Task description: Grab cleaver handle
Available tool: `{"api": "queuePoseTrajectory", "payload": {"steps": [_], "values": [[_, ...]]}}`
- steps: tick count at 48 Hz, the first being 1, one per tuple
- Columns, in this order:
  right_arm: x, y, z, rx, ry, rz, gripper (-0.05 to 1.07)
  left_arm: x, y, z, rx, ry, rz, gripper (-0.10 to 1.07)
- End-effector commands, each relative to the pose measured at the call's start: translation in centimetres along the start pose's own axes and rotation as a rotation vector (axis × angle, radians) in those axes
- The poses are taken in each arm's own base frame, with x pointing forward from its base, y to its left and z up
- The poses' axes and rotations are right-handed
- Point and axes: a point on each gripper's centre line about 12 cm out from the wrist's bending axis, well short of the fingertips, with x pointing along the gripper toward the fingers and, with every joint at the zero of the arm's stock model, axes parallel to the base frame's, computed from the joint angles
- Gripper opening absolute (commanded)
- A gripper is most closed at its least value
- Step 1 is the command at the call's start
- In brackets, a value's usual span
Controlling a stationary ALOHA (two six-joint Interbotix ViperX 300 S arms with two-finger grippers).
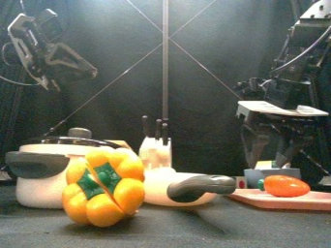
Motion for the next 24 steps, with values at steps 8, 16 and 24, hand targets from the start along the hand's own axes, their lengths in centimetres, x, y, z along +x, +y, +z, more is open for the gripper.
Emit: {"api": "queuePoseTrajectory", "payload": {"steps": [8,16,24], "values": [[-1.4,0.2,1.9,0.023,-0.038,0.071,0.94,0.3,0.0,1.0,-0.020,-0.032,0.007,0.53],[-2.5,0.7,3.2,0.015,-0.083,0.147,0.94,0.2,0.1,0.8,-0.030,-0.026,0.013,0.53],[-3.8,1.4,5.2,0.071,-0.089,0.232,0.94,0.3,0.6,1.0,-0.052,-0.035,0.038,0.53]]}}
